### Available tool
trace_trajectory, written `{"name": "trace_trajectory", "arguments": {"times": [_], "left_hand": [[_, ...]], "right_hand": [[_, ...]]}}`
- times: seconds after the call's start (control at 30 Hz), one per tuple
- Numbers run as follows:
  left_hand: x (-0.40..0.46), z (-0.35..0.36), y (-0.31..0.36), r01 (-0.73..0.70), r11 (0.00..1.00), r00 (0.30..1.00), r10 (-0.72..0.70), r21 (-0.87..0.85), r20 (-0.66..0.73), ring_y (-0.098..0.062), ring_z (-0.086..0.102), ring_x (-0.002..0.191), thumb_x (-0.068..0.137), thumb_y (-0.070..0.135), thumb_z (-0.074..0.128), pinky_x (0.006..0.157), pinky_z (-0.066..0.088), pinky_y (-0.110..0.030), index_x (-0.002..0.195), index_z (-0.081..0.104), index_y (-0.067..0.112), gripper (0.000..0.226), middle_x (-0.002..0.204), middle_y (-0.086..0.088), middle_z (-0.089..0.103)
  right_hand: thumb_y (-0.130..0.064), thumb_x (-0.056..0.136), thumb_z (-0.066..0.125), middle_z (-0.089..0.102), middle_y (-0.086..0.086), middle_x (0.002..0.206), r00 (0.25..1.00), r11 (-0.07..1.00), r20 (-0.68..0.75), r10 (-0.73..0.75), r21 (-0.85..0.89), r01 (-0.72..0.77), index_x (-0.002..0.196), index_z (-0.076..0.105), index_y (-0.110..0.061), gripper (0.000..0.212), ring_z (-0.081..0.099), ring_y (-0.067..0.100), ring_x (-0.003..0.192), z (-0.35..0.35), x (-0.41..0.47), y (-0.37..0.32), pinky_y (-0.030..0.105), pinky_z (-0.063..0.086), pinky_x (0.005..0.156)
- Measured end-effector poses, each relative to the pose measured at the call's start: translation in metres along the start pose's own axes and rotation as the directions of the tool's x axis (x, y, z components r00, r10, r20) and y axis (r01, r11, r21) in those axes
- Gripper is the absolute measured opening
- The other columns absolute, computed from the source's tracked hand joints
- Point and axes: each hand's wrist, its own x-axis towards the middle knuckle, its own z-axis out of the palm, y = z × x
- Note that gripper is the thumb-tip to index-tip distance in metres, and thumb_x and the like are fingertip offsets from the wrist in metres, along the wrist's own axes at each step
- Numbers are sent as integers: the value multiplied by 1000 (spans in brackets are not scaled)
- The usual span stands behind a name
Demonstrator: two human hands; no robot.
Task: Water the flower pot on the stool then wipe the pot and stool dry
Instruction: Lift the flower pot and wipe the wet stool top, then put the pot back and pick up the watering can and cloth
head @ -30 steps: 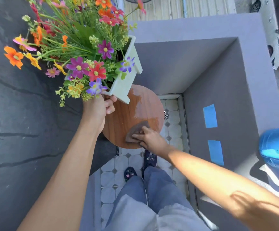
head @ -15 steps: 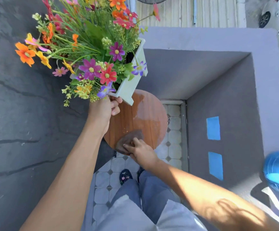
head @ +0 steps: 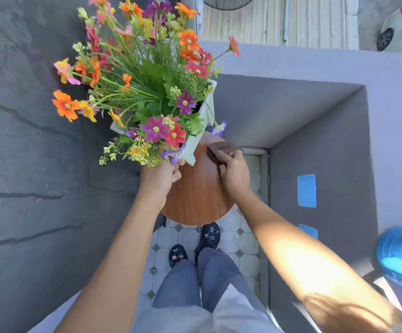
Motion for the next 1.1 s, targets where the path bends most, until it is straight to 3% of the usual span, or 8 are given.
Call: {"name": "trace_trajectory", "arguments": {"times": [0.17,0.37,0.53,0.77,0.87,0.97,1.03,1.1], "left_hand": [[-11,6,-47,120,992,980,-111,42,-166,-16,31,54,62,1,39,51,19,-30,77,46,12,19,78,-13,47],[-32,27,-102,156,985,971,-139,71,-196,-20,39,61,73,-4,42,55,27,-32,55,51,22,34,68,-7,48],[-54,41,-136,235,956,960,-200,176,-198,-24,44,69,66,16,46,64,34,-37,73,61,8,18,75,-7,56],[-75,68,-125,272,962,954,-268,7,-135,-22,41,58,68,8,38,65,33,-32,57,48,14,16,62,1,51],[-75,70,-137,335,940,934,-321,69,-156,-19,48,63,81,-9,35,59,36,-28,74,53,2,22,68,-1,56],[-73,74,-143,346,937,931,-336,51,-145,-25,56,79,84,-10,38,67,43,-25,105,57,-13,29,99,-22,66],[-70,74,-143,332,943,938,-326,36,-119,-30,58,89,87,-9,38,79,41,-29,116,53,-13,33,110,-28,63],[-73,72,-142,309,950,948,-304,40,-97,-29,55,88,86,-9,36,76,39,-31,111,51,-2,30,101,-21,60]], "right_hand": [[-6,79,64,49,7,103,997,997,47,-68,-33,69,127,65,-25,52,54,28,93,20,-94,16,28,42,72],[-2,83,54,46,2,103,910,869,-37,413,316,-381,125,66,-22,48,58,28,91,26,-138,28,41,52,86],[0,83,52,50,11,105,897,839,-42,439,378,-393,119,69,-17,43,56,27,90,16,-143,14,31,47,85],[-7,92,52,55,9,99,835,745,-24,549,467,-476,103,71,-14,23,55,20,83,7,-159,21,22,34,69],[-12,92,53,59,12,93,832,736,-48,553,496,-460,95,70,-8,18,57,24,88,4,-174,25,24,34,69],[-11,93,53,55,9,91,835,738,-85,544,522,-428,95,68,-7,15,55,23,86,-6,-191,22,20,33,66],[-9,92,53,53,6,87,816,692,-74,573,577,-434,87,65,-14,14,57,23,81,-12,-196,18,25,39,68],[-13,89,53,59,2,83,812,683,-81,577,593,-427,85,66,-19,15,61,21,79,-19,-207,15,28,45,70]]}}
